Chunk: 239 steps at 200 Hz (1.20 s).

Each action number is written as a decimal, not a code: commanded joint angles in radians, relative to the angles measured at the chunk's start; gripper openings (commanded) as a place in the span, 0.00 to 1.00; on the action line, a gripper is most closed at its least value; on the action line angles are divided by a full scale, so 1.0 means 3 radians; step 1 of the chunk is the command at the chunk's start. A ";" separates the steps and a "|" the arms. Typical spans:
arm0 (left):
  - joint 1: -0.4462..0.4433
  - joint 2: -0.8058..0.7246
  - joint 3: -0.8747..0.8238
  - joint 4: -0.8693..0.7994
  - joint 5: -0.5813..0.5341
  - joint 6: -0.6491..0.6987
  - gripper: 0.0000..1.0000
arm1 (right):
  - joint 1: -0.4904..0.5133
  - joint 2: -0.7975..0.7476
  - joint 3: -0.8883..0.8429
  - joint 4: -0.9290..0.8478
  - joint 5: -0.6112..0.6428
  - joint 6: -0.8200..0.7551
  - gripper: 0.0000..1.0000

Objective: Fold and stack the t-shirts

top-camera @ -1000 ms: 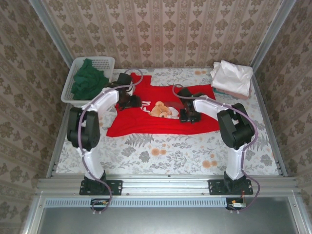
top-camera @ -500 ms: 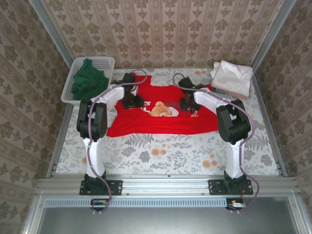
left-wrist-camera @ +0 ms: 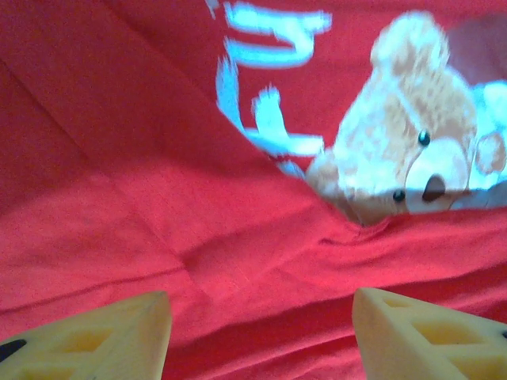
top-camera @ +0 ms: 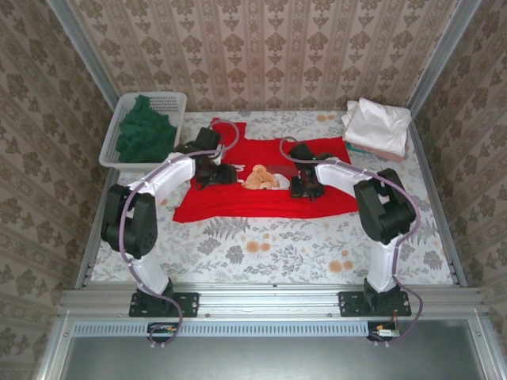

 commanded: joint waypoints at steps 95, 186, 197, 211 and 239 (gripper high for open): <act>0.0002 0.0754 0.0350 0.0165 0.0354 -0.0142 0.47 | -0.0148 0.0235 0.0489 0.0079 -0.0040 -0.0111 0.51; 0.0009 0.1165 0.1258 -0.0215 0.0407 -0.0006 0.00 | -0.0144 -0.0011 0.0216 0.0113 0.0006 -0.0115 0.51; 0.0022 0.1213 0.1390 -0.0271 0.0418 0.0020 0.00 | -0.0144 -0.0033 0.0173 0.0122 0.0017 -0.0118 0.51; 0.0039 0.1323 0.1643 -0.0394 0.0477 0.0101 0.00 | -0.0144 -0.0064 0.0113 0.0143 0.0021 -0.0116 0.51; 0.0034 0.1697 0.2260 -0.0684 0.0592 0.0319 0.11 | -0.0144 -0.0129 0.0029 0.0136 0.0046 -0.0100 0.51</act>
